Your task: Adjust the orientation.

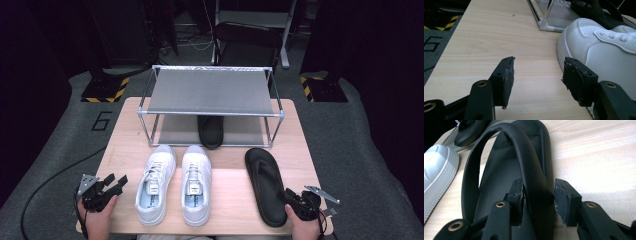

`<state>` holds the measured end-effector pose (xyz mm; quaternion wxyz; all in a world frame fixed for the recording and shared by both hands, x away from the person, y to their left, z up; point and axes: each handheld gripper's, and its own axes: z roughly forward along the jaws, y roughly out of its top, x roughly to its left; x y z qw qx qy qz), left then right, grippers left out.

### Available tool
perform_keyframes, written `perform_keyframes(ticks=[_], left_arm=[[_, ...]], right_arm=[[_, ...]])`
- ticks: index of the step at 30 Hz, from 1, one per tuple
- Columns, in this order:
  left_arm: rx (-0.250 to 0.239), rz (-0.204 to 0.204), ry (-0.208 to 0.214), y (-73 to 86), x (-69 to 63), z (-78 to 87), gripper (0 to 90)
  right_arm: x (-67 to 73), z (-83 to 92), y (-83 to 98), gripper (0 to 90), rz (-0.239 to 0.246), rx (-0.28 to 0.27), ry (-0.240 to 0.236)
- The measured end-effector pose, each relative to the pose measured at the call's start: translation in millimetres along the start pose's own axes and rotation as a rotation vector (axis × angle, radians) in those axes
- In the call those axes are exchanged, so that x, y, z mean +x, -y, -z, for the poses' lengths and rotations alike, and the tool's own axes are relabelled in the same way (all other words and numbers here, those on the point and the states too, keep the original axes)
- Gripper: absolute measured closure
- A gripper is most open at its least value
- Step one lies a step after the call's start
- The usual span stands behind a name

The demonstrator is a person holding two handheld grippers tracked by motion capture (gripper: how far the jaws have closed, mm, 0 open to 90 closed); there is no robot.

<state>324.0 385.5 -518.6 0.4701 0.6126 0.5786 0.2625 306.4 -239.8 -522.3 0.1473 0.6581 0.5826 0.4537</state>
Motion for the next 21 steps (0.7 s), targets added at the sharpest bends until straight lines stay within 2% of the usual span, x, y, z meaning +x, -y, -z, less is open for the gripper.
perform_keyframes(ticks=[3, 6, 8, 11, 14, 21], left_arm=[[-0.006, 0.010, 0.000, 0.2, -1.4, -0.6, 42.2], [-0.015, 0.009, 0.000, 0.2, -2.1, -0.7, 42.2], [-0.009, 0.009, 0.001, -0.1, -1.6, -0.3, 42.2], [-0.004, 0.003, 0.001, -0.3, -0.7, 0.2, 42.2], [-0.009, 0.010, 0.001, -0.2, -1.1, 0.0, 42.2], [-0.013, 0.012, 0.001, -0.4, -1.0, 0.4, 42.2]], right_arm=[[0.3, 0.1, -0.2, 61.9, 0.003, 0.002, 0.001], [2.0, 0.6, -1.6, 64.9, 0.030, -0.003, 0.011], [3.5, -0.6, -1.3, 64.8, 0.028, 0.002, -0.003], [6.0, -0.9, -0.4, 63.6, 0.043, 0.002, 0.007], [4.9, -0.9, 1.5, 61.8, 0.019, -0.011, -0.008], [1.4, -3.8, 5.5, 58.7, -0.030, 0.015, -0.027]])
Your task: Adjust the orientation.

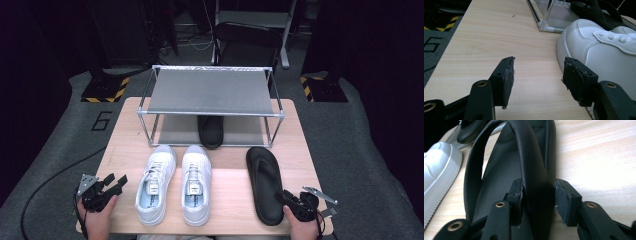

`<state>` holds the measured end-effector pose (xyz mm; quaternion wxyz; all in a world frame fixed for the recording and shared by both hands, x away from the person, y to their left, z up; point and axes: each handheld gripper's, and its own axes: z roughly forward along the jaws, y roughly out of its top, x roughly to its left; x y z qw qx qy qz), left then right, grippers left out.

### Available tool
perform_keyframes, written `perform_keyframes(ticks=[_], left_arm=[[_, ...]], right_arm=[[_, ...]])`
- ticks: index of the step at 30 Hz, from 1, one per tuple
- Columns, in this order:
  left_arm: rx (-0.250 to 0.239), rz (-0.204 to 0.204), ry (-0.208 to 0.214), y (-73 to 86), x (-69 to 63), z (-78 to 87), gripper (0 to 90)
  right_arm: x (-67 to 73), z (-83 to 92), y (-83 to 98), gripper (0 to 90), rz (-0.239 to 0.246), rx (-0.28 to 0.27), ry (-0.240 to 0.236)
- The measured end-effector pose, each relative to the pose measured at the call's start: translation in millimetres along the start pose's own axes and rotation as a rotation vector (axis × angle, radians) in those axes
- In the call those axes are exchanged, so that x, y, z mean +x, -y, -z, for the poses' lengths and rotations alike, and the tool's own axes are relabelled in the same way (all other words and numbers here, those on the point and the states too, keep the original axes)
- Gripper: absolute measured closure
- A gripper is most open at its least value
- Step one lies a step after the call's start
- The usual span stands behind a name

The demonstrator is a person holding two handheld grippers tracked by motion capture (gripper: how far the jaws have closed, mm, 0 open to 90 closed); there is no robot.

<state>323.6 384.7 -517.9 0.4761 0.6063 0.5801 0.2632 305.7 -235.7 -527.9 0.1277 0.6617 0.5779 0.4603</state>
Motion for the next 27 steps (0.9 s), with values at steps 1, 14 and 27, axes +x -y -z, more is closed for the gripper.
perform_keyframes(ticks=[1, 14, 27], left_arm=[[0.001, -0.001, 0.000, -0.1, 0.0, 0.1, 42.2], [-0.004, 0.000, -0.001, -0.1, 0.1, -0.2, 42.2], [0.001, -0.001, 0.000, -0.3, -0.5, -0.1, 42.2]], right_arm=[[-0.1, 0.0, -0.1, 58.6, -0.014, 0.007, -0.003], [-8.1, 0.0, 1.6, 58.8, -0.085, 0.022, -0.057], [-9.8, 0.0, 1.4, 58.7, -0.116, 0.037, -0.076]])
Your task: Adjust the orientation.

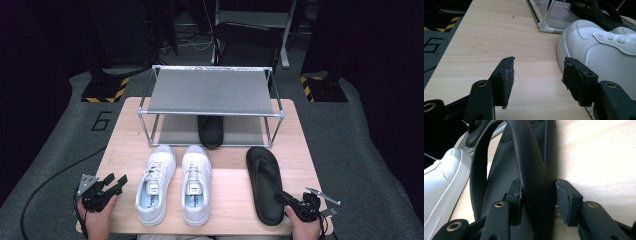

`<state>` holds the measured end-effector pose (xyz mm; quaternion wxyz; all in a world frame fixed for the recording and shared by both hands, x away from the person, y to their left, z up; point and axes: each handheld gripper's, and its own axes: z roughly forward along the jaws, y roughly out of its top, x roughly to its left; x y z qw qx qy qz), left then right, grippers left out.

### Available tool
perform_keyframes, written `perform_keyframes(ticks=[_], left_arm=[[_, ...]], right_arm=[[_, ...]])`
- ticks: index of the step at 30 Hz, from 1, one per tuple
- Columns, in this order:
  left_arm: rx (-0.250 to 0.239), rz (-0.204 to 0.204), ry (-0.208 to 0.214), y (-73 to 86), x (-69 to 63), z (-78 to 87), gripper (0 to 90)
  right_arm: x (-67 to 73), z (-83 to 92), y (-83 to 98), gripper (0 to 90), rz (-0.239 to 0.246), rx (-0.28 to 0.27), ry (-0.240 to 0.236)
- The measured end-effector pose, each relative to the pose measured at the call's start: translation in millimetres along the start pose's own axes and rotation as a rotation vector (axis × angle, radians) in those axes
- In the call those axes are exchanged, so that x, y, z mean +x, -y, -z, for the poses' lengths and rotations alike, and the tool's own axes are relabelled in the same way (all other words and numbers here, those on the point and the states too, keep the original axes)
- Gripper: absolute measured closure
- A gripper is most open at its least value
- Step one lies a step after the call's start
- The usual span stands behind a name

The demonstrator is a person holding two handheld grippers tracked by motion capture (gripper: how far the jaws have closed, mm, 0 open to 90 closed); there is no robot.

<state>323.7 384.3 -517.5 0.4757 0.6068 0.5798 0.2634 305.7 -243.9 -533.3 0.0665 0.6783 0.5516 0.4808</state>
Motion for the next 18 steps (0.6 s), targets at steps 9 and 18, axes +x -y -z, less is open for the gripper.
perform_keyframes(ticks=[9, 18], left_arm=[[-0.021, 0.002, -0.005, 0.4, 0.1, -1.0, 42.2], [-0.007, -0.002, -0.001, -0.2, 0.3, -0.1, 42.2]], right_arm=[[1.7, 0.6, 0.0, 60.8, -0.003, -0.001, 0.014], [5.8, 0.1, 0.6, 63.0, 0.000, 0.015, 0.005]])
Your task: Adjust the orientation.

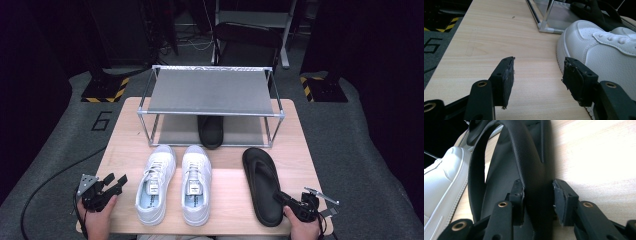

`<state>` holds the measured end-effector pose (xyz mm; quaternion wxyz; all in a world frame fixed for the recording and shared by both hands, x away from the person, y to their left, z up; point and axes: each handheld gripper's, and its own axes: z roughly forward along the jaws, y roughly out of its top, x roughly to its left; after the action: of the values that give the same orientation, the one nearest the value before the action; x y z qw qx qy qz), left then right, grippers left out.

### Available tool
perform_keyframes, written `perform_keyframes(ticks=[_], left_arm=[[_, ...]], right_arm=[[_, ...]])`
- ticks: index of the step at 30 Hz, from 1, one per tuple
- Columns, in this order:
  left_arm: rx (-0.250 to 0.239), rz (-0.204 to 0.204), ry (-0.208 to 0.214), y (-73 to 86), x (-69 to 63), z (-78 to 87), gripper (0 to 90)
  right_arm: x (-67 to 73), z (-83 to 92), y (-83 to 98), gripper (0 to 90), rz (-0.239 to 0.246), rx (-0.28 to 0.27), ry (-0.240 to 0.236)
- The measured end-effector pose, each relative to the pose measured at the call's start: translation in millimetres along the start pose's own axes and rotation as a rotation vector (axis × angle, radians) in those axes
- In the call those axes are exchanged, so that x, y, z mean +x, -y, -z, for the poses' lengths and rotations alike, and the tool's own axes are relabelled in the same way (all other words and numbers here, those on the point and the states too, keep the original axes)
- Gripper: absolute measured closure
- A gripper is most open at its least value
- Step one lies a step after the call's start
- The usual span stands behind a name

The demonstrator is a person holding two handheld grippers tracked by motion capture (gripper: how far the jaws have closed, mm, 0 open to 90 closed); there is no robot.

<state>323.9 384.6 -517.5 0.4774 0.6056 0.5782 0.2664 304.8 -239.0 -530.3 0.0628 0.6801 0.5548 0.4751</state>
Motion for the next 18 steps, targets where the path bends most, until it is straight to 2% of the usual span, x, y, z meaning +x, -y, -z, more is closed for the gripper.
perform_keyframes(ticks=[3, 4, 7, 8, 13, 18], left_arm=[[-0.012, 0.002, -0.005, 0.4, -0.2, -0.7, 42.2], [-0.003, 0.000, -0.003, 0.1, 0.1, -0.1, 42.2], [-0.014, 0.002, -0.006, 0.4, -0.3, -0.9, 42.2], [0.001, -0.001, 0.001, -0.1, 0.3, 0.1, 42.2], [-0.010, -0.003, -0.002, 0.0, 0.0, -0.1, 42.2], [0.000, -0.003, 0.000, -0.3, 0.1, 0.5, 42.2]], right_arm=[[1.7, 0.1, 0.1, 63.2, 0.011, -0.014, -0.004], [1.8, 0.9, 0.0, 63.2, 0.021, -0.012, 0.004], [2.6, 0.3, 0.2, 63.5, 0.016, -0.024, -0.006], [3.5, 1.0, 0.2, 63.6, 0.006, -0.018, -0.004], [5.0, 1.2, 0.2, 63.9, 0.026, -0.029, -0.004], [7.6, 2.3, 0.3, 64.0, 0.019, -0.037, -0.011]])
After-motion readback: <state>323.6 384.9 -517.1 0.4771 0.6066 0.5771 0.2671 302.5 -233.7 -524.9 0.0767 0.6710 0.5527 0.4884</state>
